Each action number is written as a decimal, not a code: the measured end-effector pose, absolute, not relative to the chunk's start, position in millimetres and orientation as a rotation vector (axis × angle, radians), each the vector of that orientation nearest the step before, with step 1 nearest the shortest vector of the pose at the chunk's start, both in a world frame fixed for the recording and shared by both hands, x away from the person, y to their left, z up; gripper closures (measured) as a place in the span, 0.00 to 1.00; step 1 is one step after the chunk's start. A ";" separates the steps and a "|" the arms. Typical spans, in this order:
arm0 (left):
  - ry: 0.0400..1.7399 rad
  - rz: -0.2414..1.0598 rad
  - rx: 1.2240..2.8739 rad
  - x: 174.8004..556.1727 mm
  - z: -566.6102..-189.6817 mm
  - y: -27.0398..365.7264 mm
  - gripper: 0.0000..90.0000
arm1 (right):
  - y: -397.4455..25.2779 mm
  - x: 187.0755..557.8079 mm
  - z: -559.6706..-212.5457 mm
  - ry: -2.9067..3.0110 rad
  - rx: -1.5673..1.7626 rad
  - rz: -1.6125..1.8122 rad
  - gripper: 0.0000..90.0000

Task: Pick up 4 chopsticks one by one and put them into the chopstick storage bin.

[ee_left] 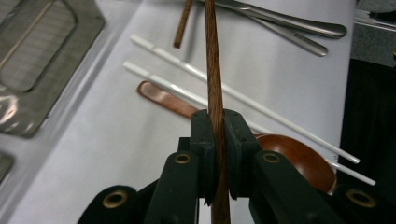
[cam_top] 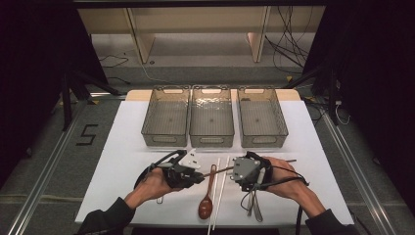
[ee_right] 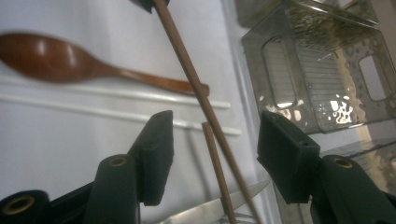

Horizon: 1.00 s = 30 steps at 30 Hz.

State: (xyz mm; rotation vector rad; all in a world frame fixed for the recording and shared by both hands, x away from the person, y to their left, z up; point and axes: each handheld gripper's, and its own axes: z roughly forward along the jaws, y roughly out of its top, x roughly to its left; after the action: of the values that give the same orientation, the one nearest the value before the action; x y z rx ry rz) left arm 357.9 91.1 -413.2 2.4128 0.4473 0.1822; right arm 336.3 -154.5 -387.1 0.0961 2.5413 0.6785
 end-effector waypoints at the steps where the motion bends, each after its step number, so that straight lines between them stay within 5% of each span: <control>1: 0.465 0.182 2.406 359.5 -412.9 93.8 0.92 | -157.5 337.7 -385.6 2.539 0.126 0.705 0.50; 16: 0.694 0.210 2.247 377.6 -404.6 129.7 0.92 | -194.0 356.6 -386.4 2.487 0.682 1.073 0.41; 30: 0.839 0.244 2.117 395.0 -398.4 166.9 0.92 | -201.1 356.0 -392.5 2.482 0.782 1.081 0.38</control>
State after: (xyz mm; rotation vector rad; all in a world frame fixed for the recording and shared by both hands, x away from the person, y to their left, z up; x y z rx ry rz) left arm 395.0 166.9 -398.4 2.1166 0.8394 0.2442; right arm 356.0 -201.1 -392.5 0.7822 2.4820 1.0808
